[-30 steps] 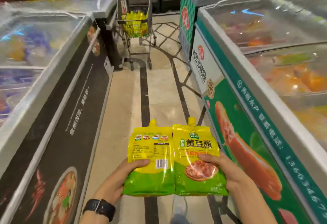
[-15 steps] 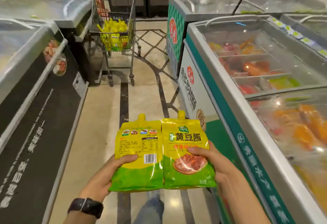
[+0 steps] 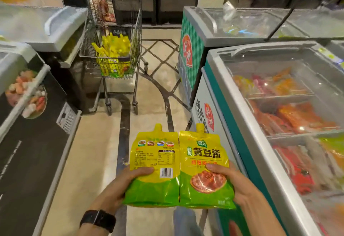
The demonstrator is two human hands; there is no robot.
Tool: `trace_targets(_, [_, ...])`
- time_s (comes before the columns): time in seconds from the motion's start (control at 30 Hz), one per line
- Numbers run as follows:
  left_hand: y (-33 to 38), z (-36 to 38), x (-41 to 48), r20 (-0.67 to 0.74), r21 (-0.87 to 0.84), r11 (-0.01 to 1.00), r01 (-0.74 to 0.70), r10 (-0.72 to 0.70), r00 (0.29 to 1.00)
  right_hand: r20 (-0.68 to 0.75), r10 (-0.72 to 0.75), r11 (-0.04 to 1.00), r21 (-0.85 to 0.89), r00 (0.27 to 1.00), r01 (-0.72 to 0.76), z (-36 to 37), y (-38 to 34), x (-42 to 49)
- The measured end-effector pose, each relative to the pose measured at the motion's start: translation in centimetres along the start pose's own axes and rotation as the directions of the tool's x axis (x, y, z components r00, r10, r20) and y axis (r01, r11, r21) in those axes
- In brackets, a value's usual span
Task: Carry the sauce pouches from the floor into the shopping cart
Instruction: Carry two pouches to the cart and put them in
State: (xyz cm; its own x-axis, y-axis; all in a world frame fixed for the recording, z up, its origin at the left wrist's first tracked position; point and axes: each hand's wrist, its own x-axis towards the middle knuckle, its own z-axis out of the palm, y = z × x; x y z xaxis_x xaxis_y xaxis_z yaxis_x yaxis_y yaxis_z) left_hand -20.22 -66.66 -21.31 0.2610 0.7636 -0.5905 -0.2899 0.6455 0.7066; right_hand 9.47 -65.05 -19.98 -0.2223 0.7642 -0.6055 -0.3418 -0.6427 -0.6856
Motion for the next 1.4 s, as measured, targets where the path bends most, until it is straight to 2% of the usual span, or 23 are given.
trace_targets(0.2, [10.0,-0.3,12.6,-0.079,-0.096,0.995,-0.027,0.019,0.997,-0.023,0.041,0.994,-0.1,0.999,-0.044,0.2,-10.3,15.9])
trace_targets(0.3, [15.1,-1.0,17.5,-0.146,-0.13,0.991,-0.036,0.017,0.989,0.068,0.098,0.993,-0.076,0.993,-0.093,2.1,-16.3,22.6])
trace_targets(0.43, [21.7,-2.4,23.8,-0.189,-0.17,0.982,-0.087,0.054,0.98,0.158,0.079,0.992,-0.107,0.984,-0.062,5.5,-23.9,30.9])
trace_targets(0.6, [29.8,-5.8,33.2,-0.231,-0.219,0.972,-0.084,0.032,0.972,0.132,0.076,0.985,-0.164,0.988,-0.054,9.0,-30.7,42.1])
trace_targets(0.83, [41.5,-10.0,47.0,-0.153,-0.227,0.974,-0.006,-0.03,0.988,0.072,0.088,0.992,-0.092,0.993,-0.082,12.0,-39.9,54.7])
trace_targets(0.97, [48.7,-10.8,53.4,-0.124,-0.147,0.987,-0.06,0.042,0.991,0.031,0.08,0.989,-0.127,0.996,-0.075,13.4,-45.6,61.3])
trace_targets(1.03, [51.8,-11.4,56.5,-0.128,-0.147,0.986,-0.081,0.062,0.99,0.009,0.098,0.989,-0.109,0.995,-0.096,13.6,-48.1,65.3])
trace_targets(1.13, [55.9,-12.6,61.6,-0.182,-0.177,0.98,-0.093,0.061,0.981,-0.013,0.136,0.975,-0.174,0.991,-0.137,14.2,-51.5,72.4])
trace_targets(1.27, [61.4,-14.2,68.2,-0.311,-0.213,0.967,-0.143,0.071,0.948,0.148,0.156,0.963,-0.242,0.977,-0.118,17.5,-57.9,81.7])
trace_targets(1.4, [66.3,-15.0,72.4,-0.45,-0.29,0.93,-0.228,0.078,0.89,0.258,0.17,0.907,-0.418,0.951,-0.049,22.4,-64.2,90.8])
